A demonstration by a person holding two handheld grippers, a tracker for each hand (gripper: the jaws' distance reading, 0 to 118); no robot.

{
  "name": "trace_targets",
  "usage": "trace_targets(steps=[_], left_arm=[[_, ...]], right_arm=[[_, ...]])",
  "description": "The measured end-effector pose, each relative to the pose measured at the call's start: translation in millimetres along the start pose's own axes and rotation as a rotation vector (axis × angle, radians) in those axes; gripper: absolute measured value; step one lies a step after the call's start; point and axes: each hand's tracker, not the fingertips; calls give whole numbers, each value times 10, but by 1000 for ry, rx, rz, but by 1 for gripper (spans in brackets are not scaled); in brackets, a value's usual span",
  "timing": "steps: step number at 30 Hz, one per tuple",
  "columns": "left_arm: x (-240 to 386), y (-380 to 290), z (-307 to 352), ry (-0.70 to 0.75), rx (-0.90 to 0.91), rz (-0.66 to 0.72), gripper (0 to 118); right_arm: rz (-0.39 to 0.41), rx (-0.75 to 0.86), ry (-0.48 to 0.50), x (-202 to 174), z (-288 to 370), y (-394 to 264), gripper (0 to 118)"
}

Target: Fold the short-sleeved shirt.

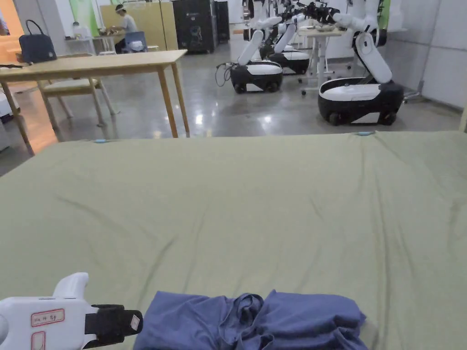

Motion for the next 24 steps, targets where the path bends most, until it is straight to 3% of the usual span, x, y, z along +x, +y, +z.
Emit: trace_targets(steps=[2, 3, 5, 7, 10, 12, 13, 15, 16, 17, 18, 19, 20, 21, 24], left_arm=[[-106, 11, -112, -97, -47, 46, 24], [-153, 35, -189, -151, -62, 79, 43], [-247, 60, -400, -220, -102, 133, 115], [-306, 87, -587, -288, -75, 187, 118], [-316, 92, -901, -256, -149, 253, 118], [-349, 153, -1067, -313, -144, 211, 118], [-268, 168, -1080, -349, -142, 184, 116], [-165, 163, -1104, -387, -173, 169, 99], [-114, 166, -1101, -319, -172, 115, 78], [-82, 174, -1083, -214, -165, 50, 23], [-87, 191, -1059, -119, -144, -15, 12], [-148, 170, -1063, -91, -157, -17, 12], [-160, 150, -1046, -163, -154, 53, 12], [-175, 142, -1003, -190, -150, 35, 12], [-243, 169, -826, -129, -89, 30, 12]], right_arm=[[10, -6, 14, -48, -25, 23, 1], [14, -7, 19, -67, -23, 34, 1], [21, -2, 21, -101, 5, 51, 1], [21, 0, 20, -115, 50, 63, 1], [14, 0, 1, -118, 114, 63, 1], [11, -3, -13, -110, 137, 57, 1], [9, -4, -19, -112, 145, 61, 1], [4, -10, -26, -107, 150, 60, 1], [3, -12, -30, -105, 150, 59, 1], [3, -14, -32, -105, 146, 61, 1], [4, -15, -33, -105, 142, 63, 1], [6, -17, -32, -105, 136, 65, 1], [7, -18, -30, -106, 129, 68, 1], [8, -19, -29, -110, 117, 77, 1], [16, -22, -25, -130, 91, 95, 1]])
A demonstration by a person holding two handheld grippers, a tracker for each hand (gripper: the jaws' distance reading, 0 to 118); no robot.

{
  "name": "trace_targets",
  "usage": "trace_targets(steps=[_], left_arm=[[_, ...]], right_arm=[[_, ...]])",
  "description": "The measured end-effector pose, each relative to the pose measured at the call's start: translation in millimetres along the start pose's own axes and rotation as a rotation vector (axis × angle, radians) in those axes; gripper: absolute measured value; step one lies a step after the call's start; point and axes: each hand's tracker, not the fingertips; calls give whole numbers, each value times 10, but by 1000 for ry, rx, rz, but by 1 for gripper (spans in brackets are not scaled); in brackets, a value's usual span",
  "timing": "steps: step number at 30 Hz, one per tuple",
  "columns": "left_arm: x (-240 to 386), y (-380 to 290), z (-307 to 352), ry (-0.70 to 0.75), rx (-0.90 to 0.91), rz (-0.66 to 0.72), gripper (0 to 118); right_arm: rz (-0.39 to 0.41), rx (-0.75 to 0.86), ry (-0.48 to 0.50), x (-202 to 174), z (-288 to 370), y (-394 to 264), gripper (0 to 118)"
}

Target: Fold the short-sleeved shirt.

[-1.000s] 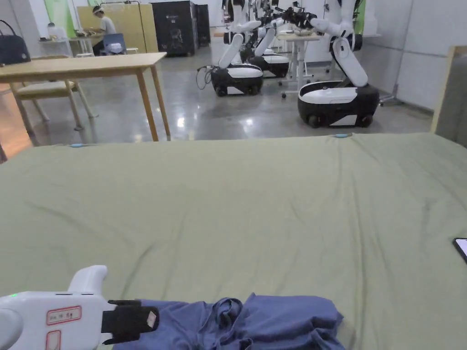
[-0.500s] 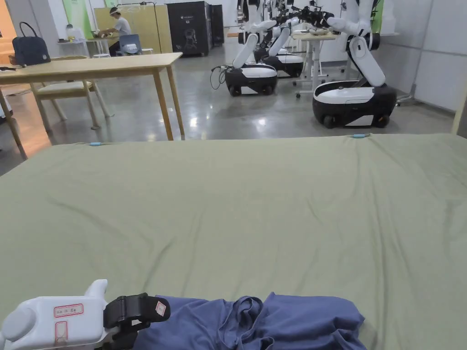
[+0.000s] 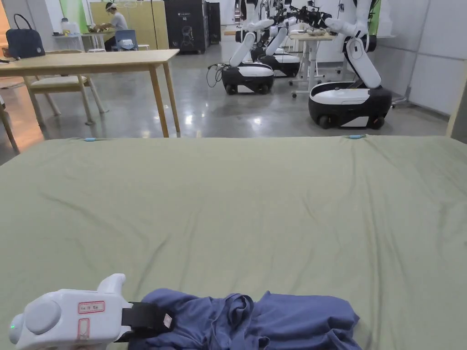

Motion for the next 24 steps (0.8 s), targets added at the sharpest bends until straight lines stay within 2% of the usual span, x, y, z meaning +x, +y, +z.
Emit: trace_targets(steps=[2, 6, 9, 12, 17, 22, 24], left_arm=[[-109, 38, 213, -29, 31, 28, 12], [-468, 100, 776, 137, 84, 56, 12], [-479, -1, 1043, 208, 110, 113, 12], [-206, -34, 1102, 168, 119, 100, 12], [669, 84, 793, 73, 104, 2, 12], [1361, 181, -73, 4, -28, -82, 12], [1376, 219, -479, 3, -87, -124, 12]], right_arm=[[5, -2, 5, -8, -14, 15, 1], [12, -3, 12, -8, -26, 13, 1], [0, -3, 18, 12, -60, -15, 1], [-6, -9, 19, 17, -115, -23, 1], [-9, -25, 18, 19, -143, -16, 1], [-19, -25, 13, 50, -50, -60, 1], [-24, -25, 4, 78, 20, -92, 1]])
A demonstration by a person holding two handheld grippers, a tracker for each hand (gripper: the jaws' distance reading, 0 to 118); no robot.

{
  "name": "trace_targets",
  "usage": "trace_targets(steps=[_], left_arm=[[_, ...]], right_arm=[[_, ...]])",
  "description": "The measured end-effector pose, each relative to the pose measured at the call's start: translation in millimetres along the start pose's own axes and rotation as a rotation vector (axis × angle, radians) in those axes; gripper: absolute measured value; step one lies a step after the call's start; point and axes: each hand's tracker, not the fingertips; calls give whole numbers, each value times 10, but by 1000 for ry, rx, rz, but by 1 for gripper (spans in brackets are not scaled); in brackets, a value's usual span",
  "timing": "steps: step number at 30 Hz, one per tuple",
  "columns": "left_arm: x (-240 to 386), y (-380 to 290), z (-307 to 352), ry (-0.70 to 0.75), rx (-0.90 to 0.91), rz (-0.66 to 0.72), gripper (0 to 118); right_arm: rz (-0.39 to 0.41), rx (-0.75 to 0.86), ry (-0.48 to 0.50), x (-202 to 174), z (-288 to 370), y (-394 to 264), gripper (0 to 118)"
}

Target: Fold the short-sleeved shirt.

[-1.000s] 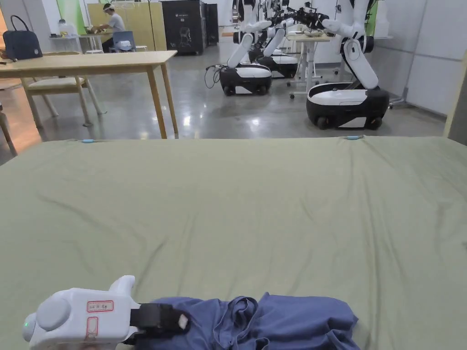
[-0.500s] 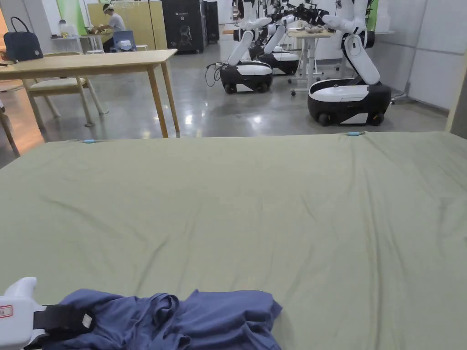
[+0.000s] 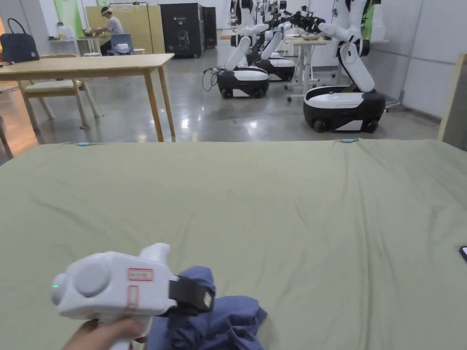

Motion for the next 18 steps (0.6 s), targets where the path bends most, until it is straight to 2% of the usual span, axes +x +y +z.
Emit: trace_targets(steps=[1, 2, 3, 4, 5, 6, 7, 9, 11, 14, 15, 16, 18], left_arm=[[31, 9, -183, 5, -27, 7, 13], [42, 15, -355, 7, -58, 18, 19], [20, -10, -497, 30, -82, 54, 35], [-21, -18, -623, 29, -110, 97, 57], [-64, -16, -699, -22, -117, 121, 85], [-106, -30, -689, -127, -87, 145, 100], [-75, -39, -648, -215, -51, 166, 107], [-52, 4, -560, -214, -62, 177, 107], [-20, 43, -364, -144, -60, 166, 105], [-82, 57, 118, -150, 66, 124, 99], [-63, 18, 332, -146, 109, 105, 94], [-90, -5, 506, -125, 155, 93, 81], [-122, -36, 784, -36, 204, 35, 27]], right_arm=[[-2, -2, -11, 19, 43, -16, 1], [-4, -3, -24, 39, 88, -33, 1], [-8, -4, -35, 63, 136, -52, 1], [-13, -6, -49, 91, 191, -72, 1], [-19, -6, -62, 122, 241, -89, 1], [-26, -5, -77, 152, 290, -107, 1], [-35, -5, -92, 181, 330, -123, 1], [-49, -4, -110, 228, 375, -147, 1], [-55, -2, -122, 254, 389, -164, 1], [-62, 6, -125, 266, 363, -170, 1], [-66, 9, -119, 268, 337, -165, 1], [-66, 11, -114, 263, 306, -155, 1], [-58, 9, -102, 241, 235, -130, 1]])
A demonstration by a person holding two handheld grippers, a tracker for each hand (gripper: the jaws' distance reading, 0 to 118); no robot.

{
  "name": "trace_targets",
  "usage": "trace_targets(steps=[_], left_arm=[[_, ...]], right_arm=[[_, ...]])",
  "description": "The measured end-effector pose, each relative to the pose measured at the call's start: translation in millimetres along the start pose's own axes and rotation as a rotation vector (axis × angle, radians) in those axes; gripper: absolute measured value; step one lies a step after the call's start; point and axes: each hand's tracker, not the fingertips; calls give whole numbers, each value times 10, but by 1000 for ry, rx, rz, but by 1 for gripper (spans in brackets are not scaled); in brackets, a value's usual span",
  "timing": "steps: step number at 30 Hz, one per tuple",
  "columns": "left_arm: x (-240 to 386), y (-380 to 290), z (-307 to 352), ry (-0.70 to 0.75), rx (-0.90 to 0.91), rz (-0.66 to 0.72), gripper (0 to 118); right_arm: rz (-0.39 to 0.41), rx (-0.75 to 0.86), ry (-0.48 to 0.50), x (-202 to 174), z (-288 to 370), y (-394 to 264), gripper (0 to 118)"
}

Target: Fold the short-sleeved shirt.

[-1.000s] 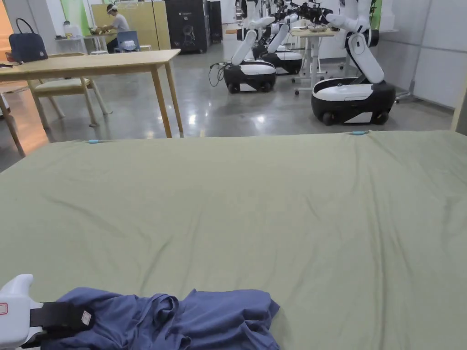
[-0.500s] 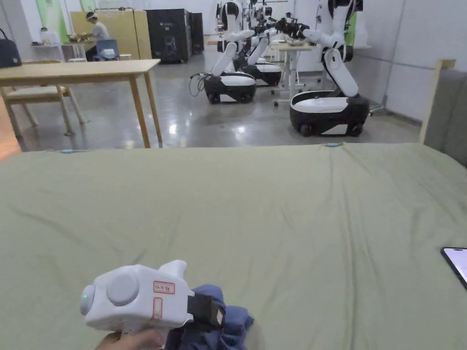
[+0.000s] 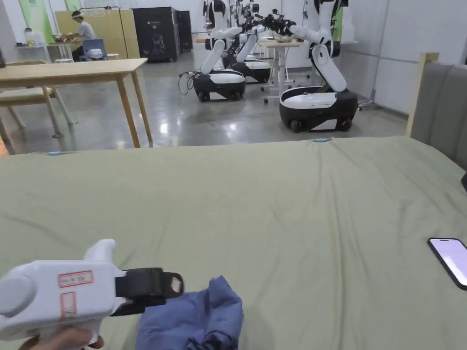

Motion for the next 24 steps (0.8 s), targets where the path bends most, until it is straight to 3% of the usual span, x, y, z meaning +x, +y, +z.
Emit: trace_targets(steps=[1, 3, 8, 18, 24], left_arm=[[64, -39, 148, 59, 15, -47, 11], [75, -47, 259, 103, 16, -84, 11], [179, -52, 17, 46, -28, -73, 11], [329, -405, -1534, 44, -350, -140, 11], [303, -487, -1405, 1, -308, -93, 11]], right_arm=[[8, -2, 7, -20, -40, 16, 1], [22, -5, 19, -69, -99, 36, 1], [44, -1, 72, -181, -173, 67, 1], [53, 2, 76, -225, -121, 66, 1], [50, -24, 58, -178, -122, 28, 1]])
